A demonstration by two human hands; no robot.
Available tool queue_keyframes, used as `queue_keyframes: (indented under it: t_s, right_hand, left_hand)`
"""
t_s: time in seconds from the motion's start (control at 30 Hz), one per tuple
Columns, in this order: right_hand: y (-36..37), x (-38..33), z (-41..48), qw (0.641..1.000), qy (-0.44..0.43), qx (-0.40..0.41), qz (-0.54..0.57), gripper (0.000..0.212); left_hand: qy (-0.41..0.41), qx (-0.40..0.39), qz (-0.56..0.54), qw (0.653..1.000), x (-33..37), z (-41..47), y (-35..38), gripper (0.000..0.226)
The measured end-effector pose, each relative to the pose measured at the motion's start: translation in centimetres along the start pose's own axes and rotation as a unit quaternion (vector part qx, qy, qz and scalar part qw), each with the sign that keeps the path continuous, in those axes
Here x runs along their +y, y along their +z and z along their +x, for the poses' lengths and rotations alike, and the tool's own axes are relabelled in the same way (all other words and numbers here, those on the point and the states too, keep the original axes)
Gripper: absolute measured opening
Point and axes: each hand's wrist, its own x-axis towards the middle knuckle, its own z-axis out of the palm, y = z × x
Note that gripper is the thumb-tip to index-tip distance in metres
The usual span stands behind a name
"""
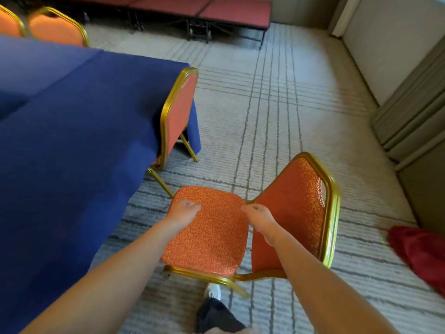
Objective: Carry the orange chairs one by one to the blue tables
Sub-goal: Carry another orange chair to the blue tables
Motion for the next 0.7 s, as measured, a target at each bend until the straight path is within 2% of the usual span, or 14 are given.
queue_keyframes:
  t_s: [0.2,0.3,0.4,0.47,0.53,0.7]
  right_hand:
    - [-2.2,-0.5,-3.5,0.998,-0.049,0.024,-0.035,0.024]
    - [-3.5,-0.5,-4.2,0.995,-0.077,0.038,-0.057,0.024]
    - [-5.5,-1.0,-4.2,0.989,-0.117,0.046,-0.08,0.033]
    - [-7.4,-1.7,-3.7,0.984,-0.144,0.05,-0.088,0.035]
    - [-9.6,-2.4,-3.2,0.981,-0.163,0.049,-0.096,0.037]
    - [-14.6,-3.9,0.0,0.971,-0.202,0.004,-0.128,0.035]
  left_hand:
    - [0.026,0.001,-0.043,0.999,0.8,-3.2,1.8,0.014]
    - [0.044,0.012,-0.058,0.997,1.5,-4.3,3.3,0.019]
    - [0.049,0.004,-0.07,0.996,2.4,-4.9,4.8,0.013]
    - [0.047,0.004,-0.057,0.997,3.7,-5.1,5.9,0.03]
    - [0.044,0.007,-0.053,0.998,5.3,-5.2,7.1,0.038]
    - [0.036,0.03,-0.07,0.996,9.9,-3.6,10.7,0.023]
